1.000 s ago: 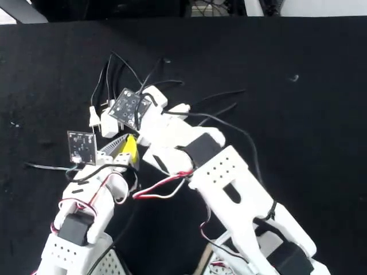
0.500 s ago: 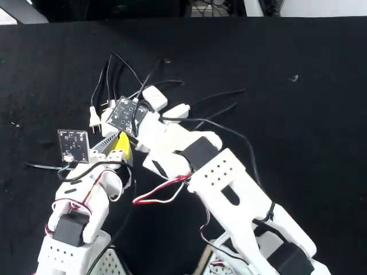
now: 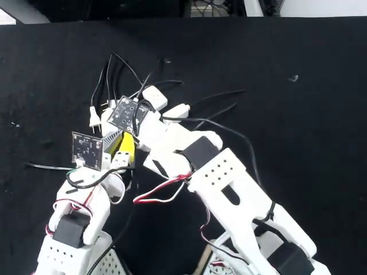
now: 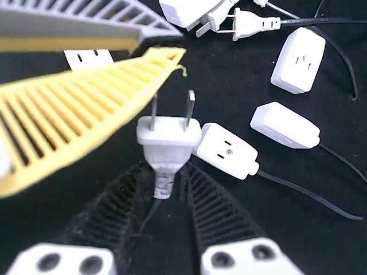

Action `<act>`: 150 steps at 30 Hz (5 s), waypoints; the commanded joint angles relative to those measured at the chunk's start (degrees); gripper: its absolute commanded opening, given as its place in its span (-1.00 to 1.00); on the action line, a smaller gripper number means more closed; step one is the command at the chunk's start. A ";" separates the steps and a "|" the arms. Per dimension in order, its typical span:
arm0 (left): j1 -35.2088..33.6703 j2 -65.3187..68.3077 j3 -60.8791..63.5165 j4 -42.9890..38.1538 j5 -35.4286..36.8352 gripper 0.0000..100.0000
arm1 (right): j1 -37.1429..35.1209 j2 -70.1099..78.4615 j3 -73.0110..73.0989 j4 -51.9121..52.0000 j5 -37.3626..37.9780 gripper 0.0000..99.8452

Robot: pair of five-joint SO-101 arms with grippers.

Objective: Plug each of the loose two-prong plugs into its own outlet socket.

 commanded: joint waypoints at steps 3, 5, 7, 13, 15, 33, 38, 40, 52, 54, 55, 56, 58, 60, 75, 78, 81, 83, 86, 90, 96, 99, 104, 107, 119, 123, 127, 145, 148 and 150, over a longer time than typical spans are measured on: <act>-4.53 -0.70 -3.65 -1.41 -1.05 -0.94 | -0.09 -2.68 -0.40 0.26 -0.18 -0.98; -5.05 -0.70 -4.35 -1.14 -1.05 -0.94 | -0.09 -2.59 -0.31 0.35 -0.18 -0.98; -5.05 -0.70 -5.05 -1.05 -0.97 -0.94 | -0.09 -2.59 -0.31 0.35 -0.18 -0.98; -4.18 -0.70 -7.69 -1.05 2.99 -0.94 | -0.18 -2.42 -0.22 0.44 0.79 -0.98; -1.63 -0.26 -8.75 -0.97 2.99 -0.94 | -0.18 -2.42 -0.22 0.97 1.85 -0.98; 6.73 -0.26 0.48 1.23 -3.96 -0.94 | -0.35 -2.86 -1.80 3.16 2.90 -0.98; 5.67 -0.26 1.10 1.14 -3.96 -0.94 | -0.35 -2.86 -5.41 5.63 2.99 -0.98; 4.09 -0.26 1.10 1.14 -3.96 -0.94 | -0.35 -2.86 -6.37 6.07 2.99 -0.98; 3.12 -0.62 2.42 1.23 -3.87 -0.94 | -0.35 -2.86 -8.66 6.07 2.46 -0.98; 3.12 -0.62 2.68 1.23 -3.87 -0.94 | -0.35 -2.86 -9.89 6.24 2.46 -0.98; 3.12 -0.62 2.68 1.23 -3.87 -0.94 | -0.35 -2.86 -10.33 6.33 2.46 -0.98; 3.12 -0.62 2.68 1.23 -3.87 -0.94 | -0.35 -2.86 -10.68 6.33 2.37 -0.98; 3.12 -0.62 2.68 1.23 -3.87 -0.94 | -0.35 -2.86 -10.68 6.33 1.93 -0.98; 3.12 -0.62 2.68 1.23 -3.87 -0.94 | -0.35 -2.86 -10.68 6.15 0.79 -0.98; 4.53 -0.62 2.68 1.41 -1.49 -0.94 | -0.44 -2.59 -13.58 6.33 -2.81 -0.98; 4.00 -0.62 2.68 1.32 -1.49 -0.94 | -0.44 -2.59 -13.14 6.42 -2.64 -0.98; 4.00 -0.62 2.68 1.32 -1.49 -0.94 | -0.35 -2.51 -12.79 6.77 -2.46 -0.98; 3.82 -0.70 2.15 1.49 -1.58 -0.94 | -0.35 -2.68 -12.88 6.77 -2.37 -0.98; -1.36 -0.70 -1.01 1.76 -1.49 -0.94 | -0.09 -2.68 -12.88 7.65 -2.29 -0.98; -13.76 -0.70 -9.71 5.63 -1.41 -0.94 | 0.00 -2.77 -12.97 9.32 -2.20 -0.98; -27.56 -0.26 -14.02 21.01 -1.76 -0.94 | -0.18 -2.33 -16.13 12.40 -0.88 -0.98; -33.98 -0.26 -8.22 23.12 -3.16 -0.94 | -0.26 -1.98 -18.24 14.33 -0.62 -0.98; -44.35 -0.26 2.86 17.58 -13.01 -0.94 | -0.26 4.44 -23.08 16.53 2.37 -0.98; -49.19 -0.62 7.43 13.54 -16.88 -0.94 | -0.88 10.15 -26.95 15.74 3.08 -0.98; -51.56 -0.26 14.11 12.66 -16.88 -0.94 | -10.55 38.55 -48.31 14.15 5.54 -0.98; -52.70 -0.62 14.11 15.12 -16.79 -0.94 | -11.25 47.16 -58.86 19.78 8.09 -0.98; -52.70 -0.62 14.11 15.12 -16.79 -0.94 | -11.52 54.02 -65.54 22.07 8.18 -0.98; -61.05 -0.53 14.11 16.97 -16.35 -0.94 | -14.86 59.30 -73.10 29.19 9.14 -0.98; -63.60 -0.70 14.11 19.69 -11.69 -0.94 | -15.12 59.74 -74.07 29.71 9.41 -0.98; -63.69 -0.70 14.11 19.60 -9.76 -0.94 | -15.12 60.18 -74.07 29.54 10.55 -0.98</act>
